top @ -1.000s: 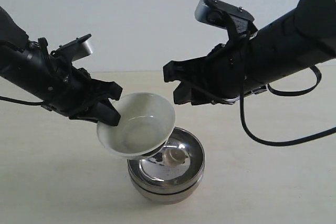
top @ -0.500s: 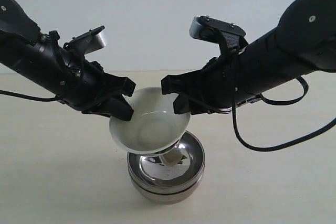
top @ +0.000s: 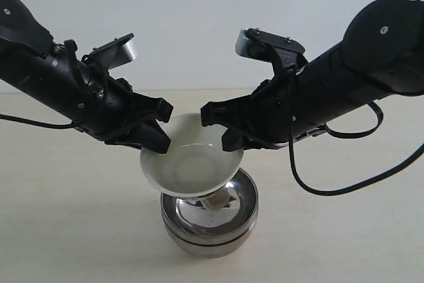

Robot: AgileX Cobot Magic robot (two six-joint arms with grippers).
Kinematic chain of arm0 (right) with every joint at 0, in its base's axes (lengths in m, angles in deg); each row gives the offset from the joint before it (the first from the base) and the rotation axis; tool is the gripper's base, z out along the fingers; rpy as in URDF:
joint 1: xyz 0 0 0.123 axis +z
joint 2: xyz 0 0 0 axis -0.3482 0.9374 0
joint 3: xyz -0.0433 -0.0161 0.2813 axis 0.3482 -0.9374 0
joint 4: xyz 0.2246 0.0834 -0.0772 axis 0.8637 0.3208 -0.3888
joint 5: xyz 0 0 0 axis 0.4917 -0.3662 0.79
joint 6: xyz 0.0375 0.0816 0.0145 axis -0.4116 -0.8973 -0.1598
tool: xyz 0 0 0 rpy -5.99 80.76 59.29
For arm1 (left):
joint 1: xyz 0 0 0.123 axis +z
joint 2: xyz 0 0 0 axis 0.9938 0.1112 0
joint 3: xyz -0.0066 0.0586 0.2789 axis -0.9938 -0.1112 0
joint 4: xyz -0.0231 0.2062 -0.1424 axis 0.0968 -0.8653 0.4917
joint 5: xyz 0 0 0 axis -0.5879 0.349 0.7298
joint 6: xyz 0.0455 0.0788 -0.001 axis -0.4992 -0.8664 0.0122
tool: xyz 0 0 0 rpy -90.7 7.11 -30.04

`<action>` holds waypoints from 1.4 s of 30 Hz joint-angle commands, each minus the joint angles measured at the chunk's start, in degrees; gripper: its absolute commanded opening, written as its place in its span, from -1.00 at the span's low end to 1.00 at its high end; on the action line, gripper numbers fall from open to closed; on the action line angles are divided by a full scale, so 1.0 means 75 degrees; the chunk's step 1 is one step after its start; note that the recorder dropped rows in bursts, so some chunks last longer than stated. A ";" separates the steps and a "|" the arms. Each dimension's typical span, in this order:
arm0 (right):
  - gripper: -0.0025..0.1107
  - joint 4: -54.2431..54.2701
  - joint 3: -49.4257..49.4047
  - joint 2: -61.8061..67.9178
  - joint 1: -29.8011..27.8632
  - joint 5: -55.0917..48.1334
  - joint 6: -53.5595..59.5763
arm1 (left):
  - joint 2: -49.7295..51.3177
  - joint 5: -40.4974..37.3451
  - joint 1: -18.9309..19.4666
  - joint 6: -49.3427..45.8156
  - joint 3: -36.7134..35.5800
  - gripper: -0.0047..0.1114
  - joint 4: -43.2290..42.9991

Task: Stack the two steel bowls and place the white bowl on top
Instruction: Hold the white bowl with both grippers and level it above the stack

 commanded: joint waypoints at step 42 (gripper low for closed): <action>-0.96 -0.0247 -0.0285 0.0336 -0.0102 -0.0025 0.0097 | 0.0569 0.0191 -0.0466 -0.0086 0.0062 -0.85 -0.0056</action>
